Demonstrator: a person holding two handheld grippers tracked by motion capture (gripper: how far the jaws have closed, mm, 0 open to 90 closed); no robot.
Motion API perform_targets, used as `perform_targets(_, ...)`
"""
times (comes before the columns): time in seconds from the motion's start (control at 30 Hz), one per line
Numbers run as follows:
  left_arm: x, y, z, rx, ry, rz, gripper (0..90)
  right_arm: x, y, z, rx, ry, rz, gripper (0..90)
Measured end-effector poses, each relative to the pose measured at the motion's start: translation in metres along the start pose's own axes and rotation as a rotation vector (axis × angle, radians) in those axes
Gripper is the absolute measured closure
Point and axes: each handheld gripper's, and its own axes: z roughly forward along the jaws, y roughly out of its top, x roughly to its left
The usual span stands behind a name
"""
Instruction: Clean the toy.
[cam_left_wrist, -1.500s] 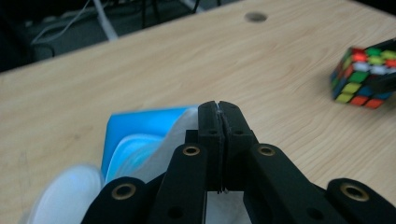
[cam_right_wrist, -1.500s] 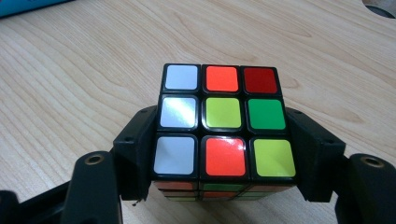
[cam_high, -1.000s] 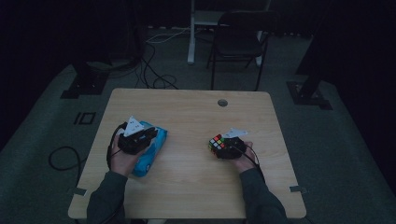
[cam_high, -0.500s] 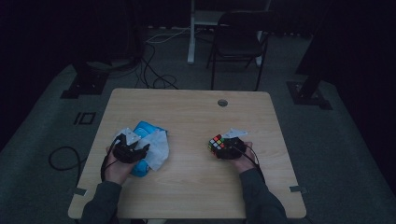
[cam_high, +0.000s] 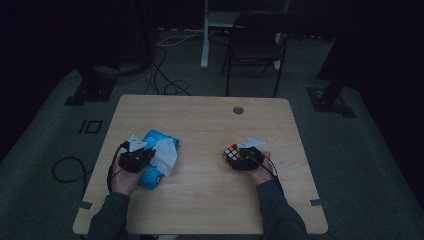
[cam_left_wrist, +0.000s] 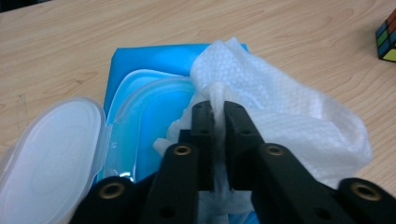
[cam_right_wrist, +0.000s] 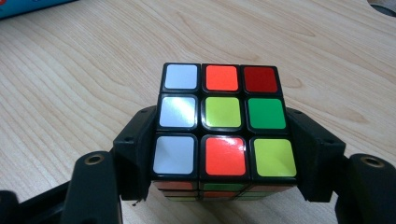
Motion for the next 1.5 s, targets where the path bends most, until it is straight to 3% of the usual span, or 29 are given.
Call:
perform_targets(0.33,-0.013,0.01,-0.008,-0.047,-0.043,0.033,87.9,0.0,0.0,0.0,0.001,0.004,-0.002,33.9)
perform_targets(0.57,-0.027,0.026,-0.022,-0.152,-0.128,0.059,88.1,-0.001,0.0,0.0,0.005,0.008,-0.006,33.8)
perform_targets(0.7,-0.035,0.038,-0.022,-0.178,-0.144,0.085,88.1,-0.001,0.001,0.0,0.008,0.011,-0.005,33.7)
perform_targets(1.13,-0.051,0.051,-0.007,-0.21,-0.238,0.105,88.1,-0.001,0.001,0.002,0.019,0.023,-0.007,33.6)
perform_targets(1.5,-0.066,0.06,0.006,-0.205,-0.276,0.139,88.0,0.003,0.001,0.002,0.015,0.029,-0.023,33.9)
